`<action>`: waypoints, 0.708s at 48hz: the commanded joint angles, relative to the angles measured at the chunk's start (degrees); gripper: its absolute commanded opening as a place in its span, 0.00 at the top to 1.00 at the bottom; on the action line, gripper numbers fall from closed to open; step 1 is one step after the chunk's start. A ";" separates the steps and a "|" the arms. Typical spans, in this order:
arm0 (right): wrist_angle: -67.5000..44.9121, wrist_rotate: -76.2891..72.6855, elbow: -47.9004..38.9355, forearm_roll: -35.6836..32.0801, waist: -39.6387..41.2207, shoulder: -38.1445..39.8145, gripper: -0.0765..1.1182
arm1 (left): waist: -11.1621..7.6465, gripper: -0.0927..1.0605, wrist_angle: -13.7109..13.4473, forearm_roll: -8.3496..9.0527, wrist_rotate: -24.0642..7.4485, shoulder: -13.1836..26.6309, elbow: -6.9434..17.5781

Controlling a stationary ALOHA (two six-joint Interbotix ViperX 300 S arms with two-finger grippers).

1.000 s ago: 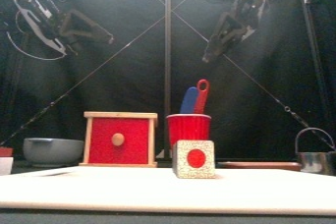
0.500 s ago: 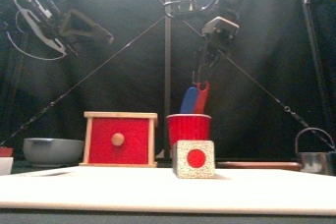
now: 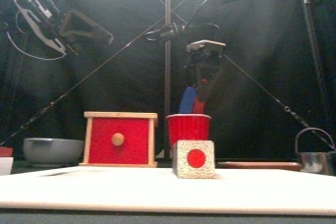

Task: Cut the sushi into 4 pieces with the knife
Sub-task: Pick up the knife at its handle with right hand

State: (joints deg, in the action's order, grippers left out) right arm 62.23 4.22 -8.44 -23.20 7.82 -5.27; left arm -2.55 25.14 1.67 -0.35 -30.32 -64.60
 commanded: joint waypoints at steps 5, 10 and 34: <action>1.76 0.18 3.08 -0.35 0.18 -0.35 0.14 | -0.09 0.93 0.53 0.00 0.00 0.09 0.70; 2.11 1.05 3.34 0.00 0.35 -0.79 0.22 | -0.09 0.93 0.53 0.00 0.00 0.09 0.62; 4.66 4.66 5.10 2.64 1.67 -2.81 0.59 | -0.09 0.93 0.44 -0.09 0.00 0.09 0.53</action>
State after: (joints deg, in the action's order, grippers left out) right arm 66.62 8.44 -4.66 -20.48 8.70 -8.96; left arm -2.55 25.05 1.67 -0.35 -30.32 -64.78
